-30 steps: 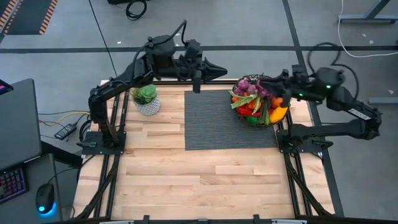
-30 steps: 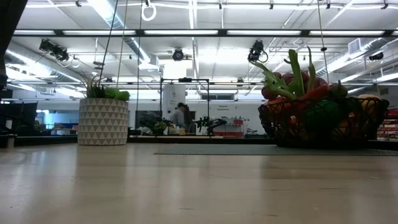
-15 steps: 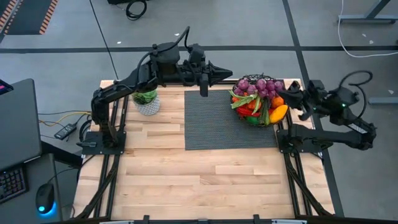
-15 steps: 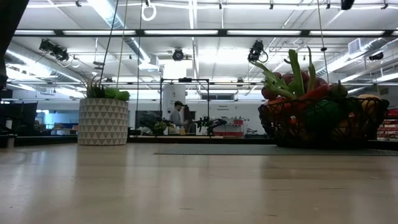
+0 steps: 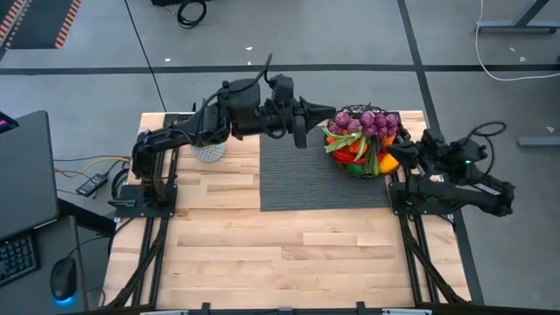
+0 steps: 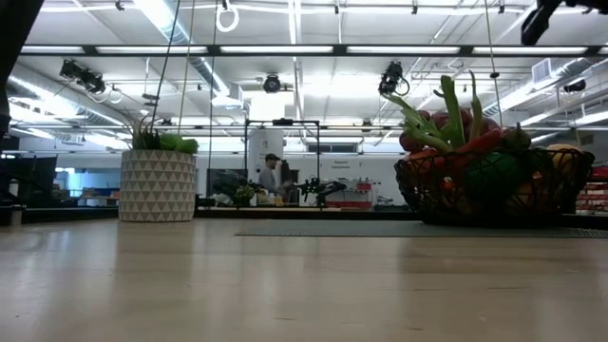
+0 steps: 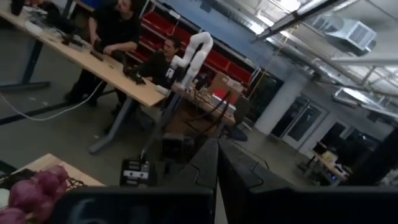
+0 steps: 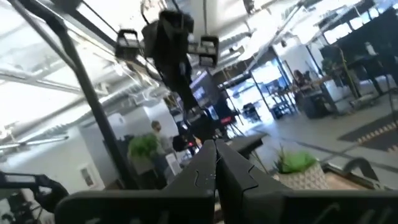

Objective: Build produce basket
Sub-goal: Return to Home Position

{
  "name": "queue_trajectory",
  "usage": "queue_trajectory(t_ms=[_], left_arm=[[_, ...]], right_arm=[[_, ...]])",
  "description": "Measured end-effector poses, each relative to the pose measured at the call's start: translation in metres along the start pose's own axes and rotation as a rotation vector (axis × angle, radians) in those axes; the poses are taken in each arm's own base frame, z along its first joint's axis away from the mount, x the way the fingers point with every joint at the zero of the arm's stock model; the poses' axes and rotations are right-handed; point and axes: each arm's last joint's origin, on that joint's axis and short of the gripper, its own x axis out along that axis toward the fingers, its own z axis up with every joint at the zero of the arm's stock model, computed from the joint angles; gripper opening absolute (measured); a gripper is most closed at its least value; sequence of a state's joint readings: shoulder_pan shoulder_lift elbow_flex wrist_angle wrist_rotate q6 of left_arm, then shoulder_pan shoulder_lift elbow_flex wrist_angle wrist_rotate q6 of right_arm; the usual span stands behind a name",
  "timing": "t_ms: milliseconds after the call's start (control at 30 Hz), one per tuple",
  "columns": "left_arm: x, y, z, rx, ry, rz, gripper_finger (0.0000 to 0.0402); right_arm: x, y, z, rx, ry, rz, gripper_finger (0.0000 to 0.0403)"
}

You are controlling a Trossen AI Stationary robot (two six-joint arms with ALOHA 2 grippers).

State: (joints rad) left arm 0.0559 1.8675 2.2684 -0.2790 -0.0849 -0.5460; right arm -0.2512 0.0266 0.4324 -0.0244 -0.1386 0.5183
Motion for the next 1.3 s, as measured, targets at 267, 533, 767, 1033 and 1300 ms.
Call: queue_trajectory(t_ms=[267, 533, 767, 1033, 1300], left_arm=[[-0.024, 0.001, 0.021, 0.002, 0.046, -0.004, 0.0006], [-0.050, 0.007, 0.021, 0.116, 0.164, 0.195, 0.0007], [-0.058, 0.020, 0.007, 0.200, 0.370, 0.282, 0.0003], [-0.070, 0.021, -0.005, 0.230, 0.528, 0.274, 0.0002], [-0.055, 0.023, -0.078, 0.056, 0.476, 0.109, 0.0001]], right_arm=[[0.005, -0.021, -0.037, 0.086, 0.023, 0.003, 0.0007], [0.005, -0.049, -0.087, 0.216, 0.020, 0.008, 0.0007], [0.005, -0.054, -0.106, 0.225, 0.136, -0.032, 0.0008], [0.004, -0.055, -0.109, 0.144, 0.126, -0.104, 0.0008], [0.000, -0.060, -0.125, 0.066, 0.316, -0.110, 0.0009]])
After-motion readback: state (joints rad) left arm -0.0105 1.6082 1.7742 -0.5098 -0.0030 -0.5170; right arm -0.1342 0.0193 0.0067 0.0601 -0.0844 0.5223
